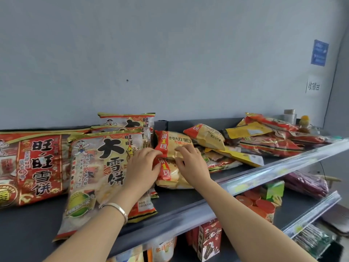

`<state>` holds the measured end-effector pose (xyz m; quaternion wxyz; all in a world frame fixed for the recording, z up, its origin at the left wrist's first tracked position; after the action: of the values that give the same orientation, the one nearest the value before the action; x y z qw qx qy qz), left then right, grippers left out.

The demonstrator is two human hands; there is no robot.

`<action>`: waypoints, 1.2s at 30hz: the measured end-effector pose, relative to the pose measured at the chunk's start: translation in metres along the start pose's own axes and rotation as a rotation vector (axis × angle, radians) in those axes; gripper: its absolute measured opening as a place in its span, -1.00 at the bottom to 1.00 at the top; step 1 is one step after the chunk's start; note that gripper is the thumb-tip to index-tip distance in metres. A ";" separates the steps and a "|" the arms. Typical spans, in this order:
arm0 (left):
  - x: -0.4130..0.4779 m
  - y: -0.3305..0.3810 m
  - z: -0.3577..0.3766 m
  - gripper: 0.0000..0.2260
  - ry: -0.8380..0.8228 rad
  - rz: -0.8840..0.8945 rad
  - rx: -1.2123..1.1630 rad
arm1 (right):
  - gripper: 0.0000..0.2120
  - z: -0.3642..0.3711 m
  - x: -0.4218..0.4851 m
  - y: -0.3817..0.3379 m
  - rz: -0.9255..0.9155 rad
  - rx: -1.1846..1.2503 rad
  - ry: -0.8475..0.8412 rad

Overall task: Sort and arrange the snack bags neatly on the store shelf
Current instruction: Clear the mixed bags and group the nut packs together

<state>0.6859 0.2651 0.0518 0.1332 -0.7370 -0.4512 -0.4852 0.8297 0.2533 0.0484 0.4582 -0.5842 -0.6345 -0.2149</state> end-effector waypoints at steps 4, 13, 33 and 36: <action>0.014 0.041 0.022 -0.68 0.020 0.018 -0.030 | -0.66 -0.023 0.015 0.043 -0.022 -0.024 0.002; 0.035 0.143 0.093 -0.69 -0.002 0.072 -0.071 | -0.66 -0.059 0.032 0.153 0.016 -0.001 -0.028; 0.136 0.248 0.228 -0.73 -0.103 0.258 -0.180 | -0.63 -0.083 0.096 0.326 0.173 -0.245 -0.060; 0.137 0.272 0.263 -0.68 -0.249 0.288 -0.150 | -0.60 -0.090 0.094 0.365 0.216 -0.299 -0.079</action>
<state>1.0754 0.3538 0.1021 0.0891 -0.8561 -0.3167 -0.3985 1.2111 0.3140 0.0746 0.3614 -0.7185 -0.5465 -0.2334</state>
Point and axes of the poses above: each hand's wrist, its own x-axis towards the middle knuckle, its own z-axis out of the palm, y = z × x, the point moved 9 cm from there along x, towards the middle knuckle, and after that the axes turned 14 degrees about y, right-handed, at the moved point
